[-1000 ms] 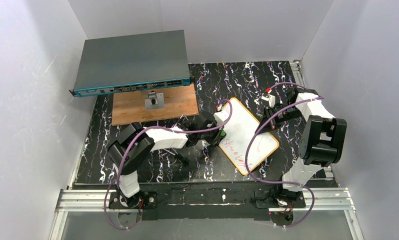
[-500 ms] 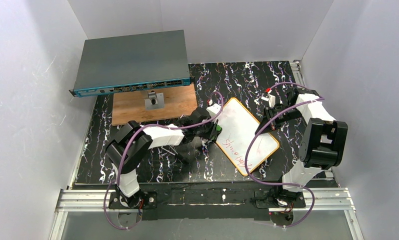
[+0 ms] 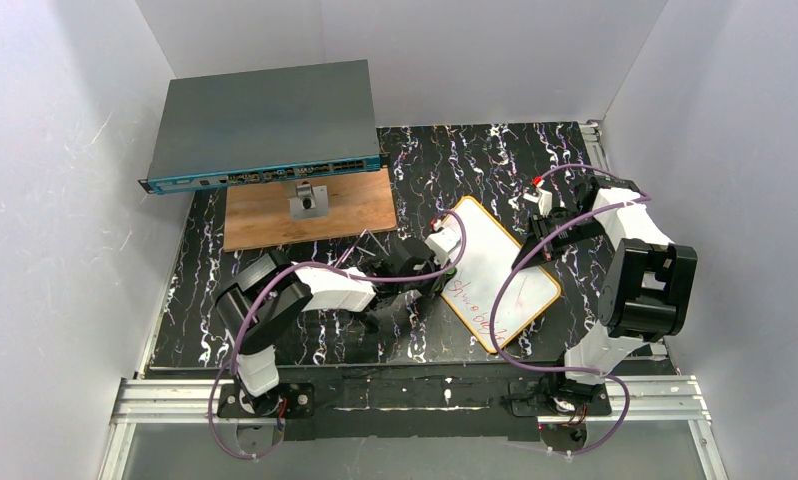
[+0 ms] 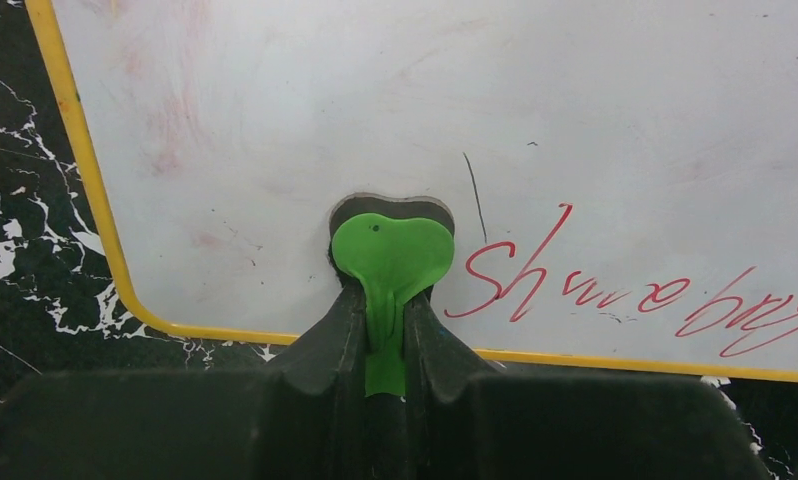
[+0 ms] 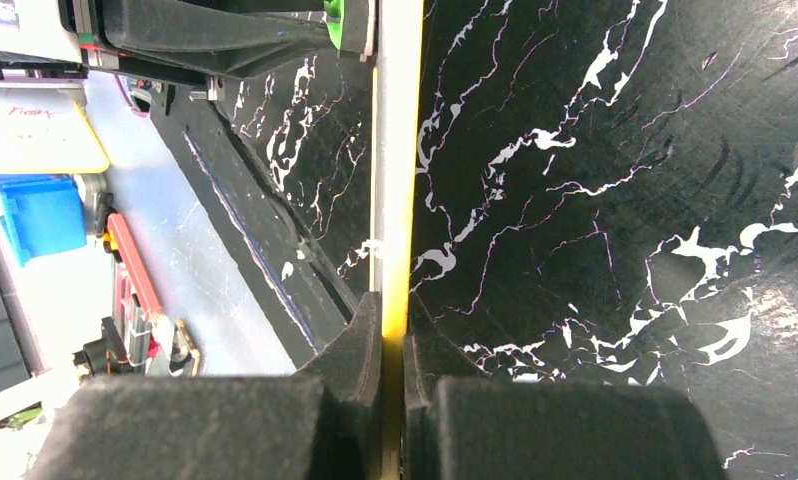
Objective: Erase the whiteboard
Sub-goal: Erase the whiteboard at the center of the board.
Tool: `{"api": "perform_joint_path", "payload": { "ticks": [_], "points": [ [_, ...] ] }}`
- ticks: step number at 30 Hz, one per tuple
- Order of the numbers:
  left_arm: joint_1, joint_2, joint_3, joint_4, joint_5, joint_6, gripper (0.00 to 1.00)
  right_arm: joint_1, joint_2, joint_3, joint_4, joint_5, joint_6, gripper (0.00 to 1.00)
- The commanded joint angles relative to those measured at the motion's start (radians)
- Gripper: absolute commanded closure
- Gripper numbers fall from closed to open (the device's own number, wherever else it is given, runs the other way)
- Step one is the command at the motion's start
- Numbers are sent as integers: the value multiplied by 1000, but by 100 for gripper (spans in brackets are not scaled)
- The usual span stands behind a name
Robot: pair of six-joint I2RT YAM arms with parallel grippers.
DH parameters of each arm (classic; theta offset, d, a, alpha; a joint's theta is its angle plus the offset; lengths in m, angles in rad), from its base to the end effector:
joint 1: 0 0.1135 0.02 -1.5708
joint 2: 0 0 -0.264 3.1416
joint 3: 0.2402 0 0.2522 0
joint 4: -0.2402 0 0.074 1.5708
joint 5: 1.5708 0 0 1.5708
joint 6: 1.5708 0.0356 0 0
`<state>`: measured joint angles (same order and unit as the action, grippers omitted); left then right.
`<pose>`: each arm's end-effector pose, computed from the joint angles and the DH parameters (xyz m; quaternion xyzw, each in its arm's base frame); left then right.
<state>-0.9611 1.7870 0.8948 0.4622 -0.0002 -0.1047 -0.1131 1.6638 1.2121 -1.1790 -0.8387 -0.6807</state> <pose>0.2157 -0.3088 0.1726 0.3495 0.7657 -0.2743 0.4651 0.2864 -0.0059 0.2258 -0.2439 0.8798 0.3859 0.1321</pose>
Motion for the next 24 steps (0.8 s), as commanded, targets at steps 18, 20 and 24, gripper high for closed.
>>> {"api": "perform_joint_path", "payload": {
  "ticks": [18,20,24],
  "points": [
    [25,-12,-104,191,74,-25,100,21,-37,-8,30,-51,-111,99],
    [-29,4,-93,187,64,-10,100,21,-37,-7,30,-51,-111,99],
    [-79,41,-79,210,31,-43,100,21,-39,-8,30,-51,-111,99]
  ]
}}
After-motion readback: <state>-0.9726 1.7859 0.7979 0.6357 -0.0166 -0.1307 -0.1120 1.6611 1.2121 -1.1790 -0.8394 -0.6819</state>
